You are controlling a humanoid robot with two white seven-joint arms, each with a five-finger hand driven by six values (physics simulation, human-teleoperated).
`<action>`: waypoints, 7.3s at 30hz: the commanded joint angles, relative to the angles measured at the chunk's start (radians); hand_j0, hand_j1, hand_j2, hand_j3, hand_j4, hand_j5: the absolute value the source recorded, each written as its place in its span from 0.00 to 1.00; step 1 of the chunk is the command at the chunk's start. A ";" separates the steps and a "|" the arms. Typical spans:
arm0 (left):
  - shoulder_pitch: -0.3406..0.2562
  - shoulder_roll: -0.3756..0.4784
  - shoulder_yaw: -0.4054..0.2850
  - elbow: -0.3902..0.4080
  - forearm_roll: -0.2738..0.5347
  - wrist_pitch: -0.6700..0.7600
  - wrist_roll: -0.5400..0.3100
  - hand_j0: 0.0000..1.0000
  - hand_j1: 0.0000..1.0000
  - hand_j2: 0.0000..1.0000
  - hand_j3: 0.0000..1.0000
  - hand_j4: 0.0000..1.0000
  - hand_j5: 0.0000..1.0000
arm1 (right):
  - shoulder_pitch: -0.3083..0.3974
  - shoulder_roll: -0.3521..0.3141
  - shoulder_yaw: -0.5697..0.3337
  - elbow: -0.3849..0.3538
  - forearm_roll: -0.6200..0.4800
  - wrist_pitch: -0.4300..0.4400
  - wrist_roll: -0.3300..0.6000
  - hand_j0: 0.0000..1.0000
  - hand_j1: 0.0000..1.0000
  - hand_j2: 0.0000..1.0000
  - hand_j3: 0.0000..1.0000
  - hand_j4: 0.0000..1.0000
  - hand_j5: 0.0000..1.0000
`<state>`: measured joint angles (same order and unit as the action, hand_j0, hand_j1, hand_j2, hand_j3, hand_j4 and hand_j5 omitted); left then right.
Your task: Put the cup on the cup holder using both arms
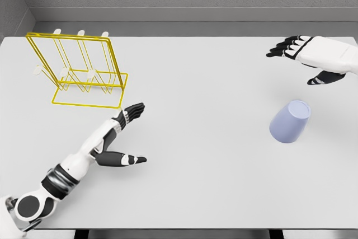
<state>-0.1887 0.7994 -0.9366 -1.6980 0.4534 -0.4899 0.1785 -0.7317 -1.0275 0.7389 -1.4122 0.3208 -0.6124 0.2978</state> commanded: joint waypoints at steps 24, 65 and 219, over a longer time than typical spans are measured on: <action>0.006 0.004 0.065 -0.022 0.105 -0.016 -0.077 1.00 1.00 1.00 1.00 1.00 1.00 | 0.117 -0.126 -0.004 -0.117 -0.002 0.002 0.087 1.00 1.00 1.00 1.00 1.00 1.00; 0.110 -0.006 0.193 -0.054 0.108 0.011 -0.086 1.00 1.00 1.00 1.00 1.00 1.00 | 0.166 -0.074 -0.003 -0.146 -0.011 0.002 0.072 1.00 1.00 1.00 1.00 1.00 1.00; 0.224 -0.011 0.263 -0.065 0.106 0.017 -0.086 1.00 1.00 1.00 1.00 1.00 1.00 | -0.169 0.369 0.106 -0.192 0.078 0.002 0.300 0.51 0.51 0.51 0.51 0.51 0.51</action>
<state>0.0353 0.7875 -0.6730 -1.7620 0.5610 -0.4723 0.0921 -0.9004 -0.6702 0.8451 -1.6044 0.4033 -0.6139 0.5983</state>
